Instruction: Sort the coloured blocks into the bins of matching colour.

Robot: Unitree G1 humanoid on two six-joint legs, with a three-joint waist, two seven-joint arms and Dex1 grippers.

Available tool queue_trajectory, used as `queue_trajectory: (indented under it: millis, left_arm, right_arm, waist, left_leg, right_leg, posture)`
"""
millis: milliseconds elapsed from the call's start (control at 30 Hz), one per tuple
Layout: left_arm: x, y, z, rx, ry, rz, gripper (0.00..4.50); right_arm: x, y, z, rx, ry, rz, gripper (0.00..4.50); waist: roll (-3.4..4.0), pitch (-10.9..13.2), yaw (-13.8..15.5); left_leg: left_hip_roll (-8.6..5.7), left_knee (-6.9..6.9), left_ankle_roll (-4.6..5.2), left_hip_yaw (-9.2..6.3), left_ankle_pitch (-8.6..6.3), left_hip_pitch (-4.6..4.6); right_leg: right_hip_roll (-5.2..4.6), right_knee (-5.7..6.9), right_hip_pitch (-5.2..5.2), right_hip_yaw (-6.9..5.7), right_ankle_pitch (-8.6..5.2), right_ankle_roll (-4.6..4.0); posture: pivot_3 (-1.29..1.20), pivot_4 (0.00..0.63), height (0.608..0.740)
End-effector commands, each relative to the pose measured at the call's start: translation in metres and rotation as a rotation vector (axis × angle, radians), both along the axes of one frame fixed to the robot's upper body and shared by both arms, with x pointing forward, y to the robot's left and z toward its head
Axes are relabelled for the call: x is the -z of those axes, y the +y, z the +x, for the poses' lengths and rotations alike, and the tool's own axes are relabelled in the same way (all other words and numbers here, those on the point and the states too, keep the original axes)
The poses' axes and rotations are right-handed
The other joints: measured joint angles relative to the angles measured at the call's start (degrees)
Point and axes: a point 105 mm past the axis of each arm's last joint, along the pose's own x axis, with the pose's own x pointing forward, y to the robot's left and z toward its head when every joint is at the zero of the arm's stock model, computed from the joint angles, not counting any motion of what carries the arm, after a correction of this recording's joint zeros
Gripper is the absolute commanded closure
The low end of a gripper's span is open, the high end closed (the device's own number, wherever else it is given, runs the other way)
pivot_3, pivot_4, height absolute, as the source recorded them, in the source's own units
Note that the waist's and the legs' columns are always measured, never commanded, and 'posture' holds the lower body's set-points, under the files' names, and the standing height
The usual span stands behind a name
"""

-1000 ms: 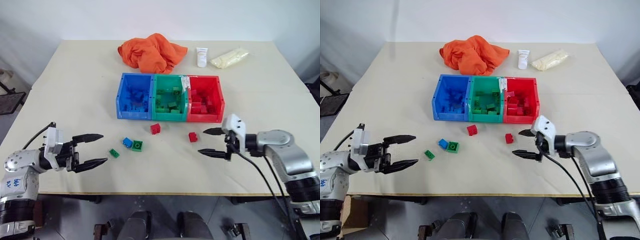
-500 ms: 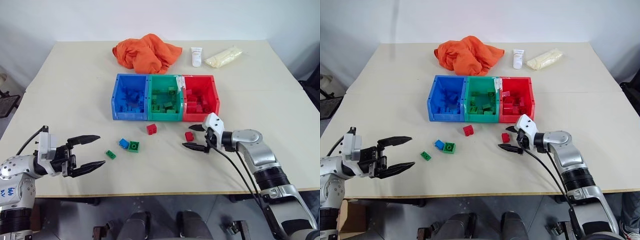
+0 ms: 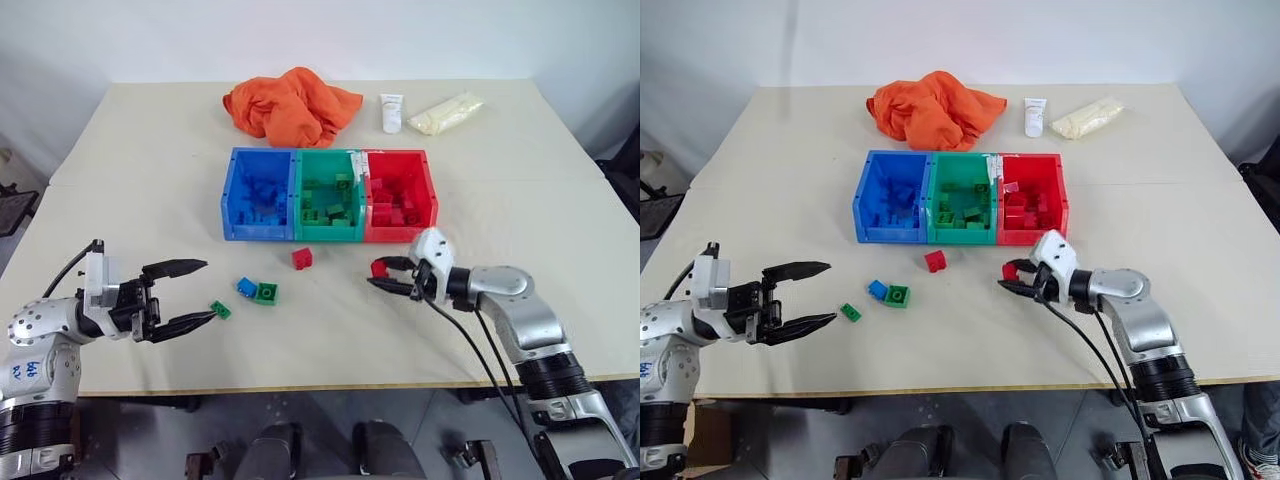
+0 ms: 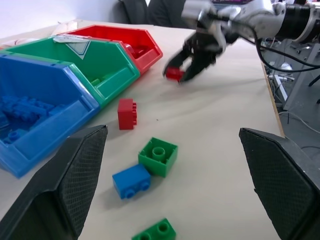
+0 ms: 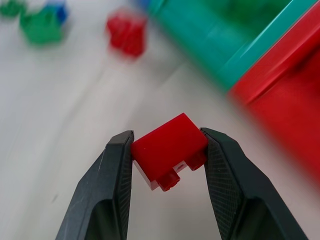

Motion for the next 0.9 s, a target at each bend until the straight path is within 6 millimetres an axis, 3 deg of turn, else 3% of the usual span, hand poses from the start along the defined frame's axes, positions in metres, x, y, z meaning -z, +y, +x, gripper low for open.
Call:
queue_trajectory:
  millis: [33,133,233,367,500,567,767,900]
  left_arm:
    - [-0.002,-0.003,0.003,0.011,-0.024,0.006,0.0]
    - [-0.002,-0.007,0.009,0.023,-0.027,0.002,0.0]
    - [-0.003,-0.01,0.013,0.035,-0.032,0.002,0.0]
    - [-0.007,-0.012,0.02,0.043,-0.05,0.002,0.0]
    - [-0.009,-0.012,0.021,0.046,-0.061,0.003,0.0]
    - [-0.01,-0.012,0.021,0.046,-0.062,0.003,0.0]
    - [-0.009,-0.01,0.021,0.045,-0.058,0.005,0.0]
    - [-0.008,-0.011,0.023,0.049,-0.053,0.007,0.0]
  right_arm:
    - [-0.057,-0.014,0.013,0.084,-0.153,0.072,2.86]
    - [-0.078,-0.022,0.031,0.136,-0.189,0.093,2.86]
    - [-0.08,-0.024,0.052,0.173,-0.186,0.072,2.86]
    - [-0.082,-0.019,0.073,0.189,-0.206,0.059,1.54]
    - [-0.084,-0.017,0.08,0.186,-0.232,0.029,0.13]
    - [-0.088,-0.018,0.08,0.188,-0.245,0.031,0.02]
    - [-0.084,-0.014,0.051,0.043,-0.262,0.002,0.02]
    - [-0.056,-0.017,-0.002,-0.153,-0.201,-0.062,0.02]
  waist:
    - [0.0,0.0,0.07]
    - [0.0,0.0,0.07]
    - [0.0,0.0,0.02]
    - [0.0,0.0,-0.07]
    - [0.0,0.0,-0.21]
    - [0.0,0.0,-0.22]
    - [0.0,0.0,0.0]
    - [0.0,0.0,0.63]
  left_leg:
    - [0.01,0.0,0.0,0.0,0.0,0.0]
    - [0.0,0.01,0.0,0.0,0.0,0.0]
    - [-0.02,0.0,0.0,0.0,0.0,0.0]
    - [-0.04,0.0,0.0,-0.01,0.0,-0.01]
    - [-0.03,-0.02,0.0,-0.01,0.0,-0.01]
    - [-0.03,-0.01,0.0,-0.01,0.0,-0.01]
    - [-0.04,0.02,0.0,-0.01,0.0,-0.01]
    - [-0.08,0.13,0.01,-0.27,-0.04,-0.04]
  right_leg:
    - [0.0,0.01,0.0,-0.01,0.0,0.0]
    - [0.0,0.02,0.0,-0.02,0.0,0.0]
    - [-0.01,0.03,0.0,-0.02,0.0,0.0]
    - [-0.01,0.08,-0.03,-0.06,0.0,0.0]
    - [-0.01,0.11,-0.06,-0.1,0.0,0.0]
    - [-0.01,0.17,-0.08,-0.1,0.0,0.0]
    - [-0.03,0.36,-0.15,-0.1,0.0,0.0]
    - [-0.04,0.4,-0.07,-0.1,0.01,0.01]
  posture:
    - [0.0,0.15,0.74]
    - [0.0,0.15,0.74]
    - [0.0,0.15,0.74]
    - [0.0,0.15,0.74]
    - [0.0,0.15,0.74]
    - [0.0,0.15,0.74]
    - [0.0,0.15,0.74]
    - [0.0,0.15,0.74]
